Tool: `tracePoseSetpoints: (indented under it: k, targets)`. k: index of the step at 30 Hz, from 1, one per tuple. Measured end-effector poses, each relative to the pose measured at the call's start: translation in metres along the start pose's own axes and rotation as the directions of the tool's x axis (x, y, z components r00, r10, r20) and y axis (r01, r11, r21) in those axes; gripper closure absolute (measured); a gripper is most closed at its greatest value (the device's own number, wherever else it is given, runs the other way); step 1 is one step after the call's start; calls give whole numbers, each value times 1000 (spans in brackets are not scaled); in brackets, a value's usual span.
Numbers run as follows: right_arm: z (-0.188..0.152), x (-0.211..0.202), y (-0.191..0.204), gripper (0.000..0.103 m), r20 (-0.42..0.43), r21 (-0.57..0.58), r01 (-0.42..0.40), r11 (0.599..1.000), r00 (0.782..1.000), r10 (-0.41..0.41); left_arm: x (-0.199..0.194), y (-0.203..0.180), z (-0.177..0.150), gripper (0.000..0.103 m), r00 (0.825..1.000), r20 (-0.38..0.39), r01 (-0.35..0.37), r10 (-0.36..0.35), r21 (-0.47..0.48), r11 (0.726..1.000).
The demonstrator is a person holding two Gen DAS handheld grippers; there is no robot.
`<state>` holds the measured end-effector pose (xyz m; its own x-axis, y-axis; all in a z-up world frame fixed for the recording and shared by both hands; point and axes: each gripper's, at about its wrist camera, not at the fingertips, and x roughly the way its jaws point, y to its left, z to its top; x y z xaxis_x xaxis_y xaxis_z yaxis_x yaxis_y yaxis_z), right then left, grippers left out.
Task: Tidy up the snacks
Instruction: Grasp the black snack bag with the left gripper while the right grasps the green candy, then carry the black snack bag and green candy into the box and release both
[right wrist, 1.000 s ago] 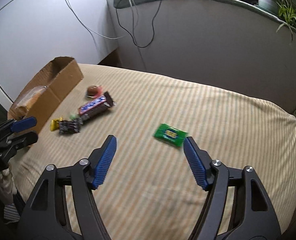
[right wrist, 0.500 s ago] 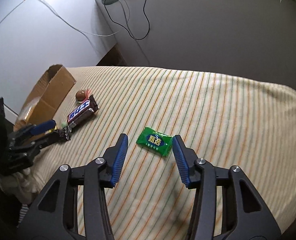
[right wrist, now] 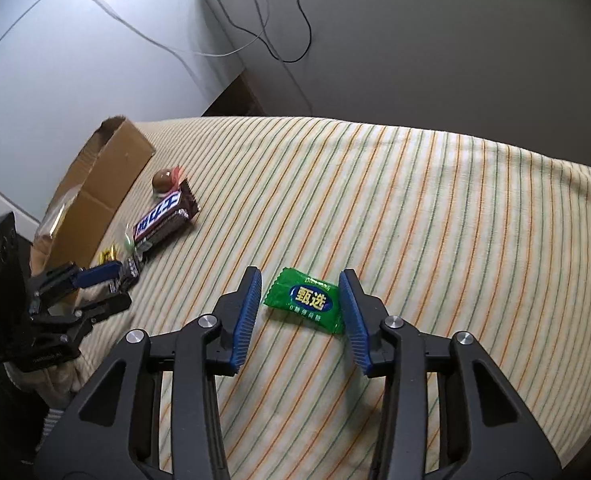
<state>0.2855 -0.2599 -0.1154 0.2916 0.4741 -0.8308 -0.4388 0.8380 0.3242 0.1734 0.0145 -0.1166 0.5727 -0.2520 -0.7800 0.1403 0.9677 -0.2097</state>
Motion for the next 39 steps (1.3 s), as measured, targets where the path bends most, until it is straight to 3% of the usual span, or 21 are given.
tracePoseSetpoints:
  k: [9, 11, 16, 22, 27, 29, 32, 39]
  targets:
    - [-3, -1, 14, 60, 1, -132, 48, 990, 999, -48, 4, -1, 1, 55, 999, 1, -45, 45, 33, 998]
    - [0, -2, 15, 60, 10, -139, 47, 989, 999, -46, 5, -3, 1, 67, 999, 0, -46, 46, 40, 998]
    - [7, 10, 13, 60, -26, -134, 12, 991, 1000, -16, 6, -6, -1, 81, 998, 3, -56, 56, 34, 998]
    - [-5, 9, 17, 60, -51, -164, 4, 987, 999, -13, 5, -10, -5, 81, 998, 7, -60, 59, 53, 997]
    - [-21, 7, 32, 61, -53, -263, 84, 961, 993, -101, 6, -11, -5, 81, 998, 12, -62, 61, 48, 997]
    - [-23, 9, 39, 63, -42, -289, 137, 947, 987, -156, 6, -10, -5, 82, 998, 13, -63, 63, 48, 997]
    - [-23, 10, 42, 77, -28, -290, 176, 941, 981, -192, 4, -10, -6, 82, 999, 16, -52, 52, 32, 998]
    - [-26, 5, 45, 77, -9, -252, 203, 946, 977, -212, -8, -14, -11, 82, 999, 39, -36, 35, 27, 999]
